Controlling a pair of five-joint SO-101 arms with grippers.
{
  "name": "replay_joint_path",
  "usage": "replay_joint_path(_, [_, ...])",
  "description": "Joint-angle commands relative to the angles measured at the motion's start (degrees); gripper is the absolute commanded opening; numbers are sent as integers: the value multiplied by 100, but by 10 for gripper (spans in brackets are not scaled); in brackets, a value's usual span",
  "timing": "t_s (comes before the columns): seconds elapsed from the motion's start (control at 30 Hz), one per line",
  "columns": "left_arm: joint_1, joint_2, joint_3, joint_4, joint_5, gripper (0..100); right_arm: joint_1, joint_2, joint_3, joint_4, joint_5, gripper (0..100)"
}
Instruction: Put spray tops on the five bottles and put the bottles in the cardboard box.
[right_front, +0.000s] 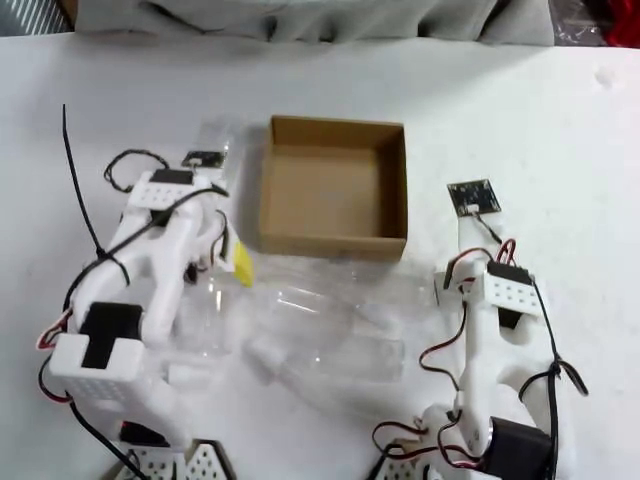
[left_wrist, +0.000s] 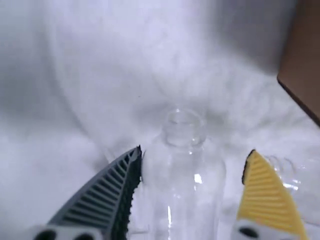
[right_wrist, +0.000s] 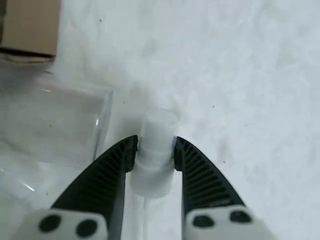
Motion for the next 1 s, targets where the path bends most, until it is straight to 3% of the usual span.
replay_joint_path(0.0, [48, -330, 114, -413, 97, 299, -4, -13, -26, -66, 44, 16])
replay_joint_path(0.37, [92, -1666, 1213, -1046, 62, 299, -4, -13, -26, -66, 44, 16])
replay_joint_path(0.77, [92, -1068, 1275, -1284, 97, 291, -4, -4, -26, -66, 44, 16])
replay_joint_path(0.83, [101, -1015, 1275, -1292, 105, 244, -4, -4, -26, -66, 44, 16])
replay_joint_path(0.97, [101, -1024, 1275, -1284, 193, 3, -4, -4, -26, -66, 26, 16])
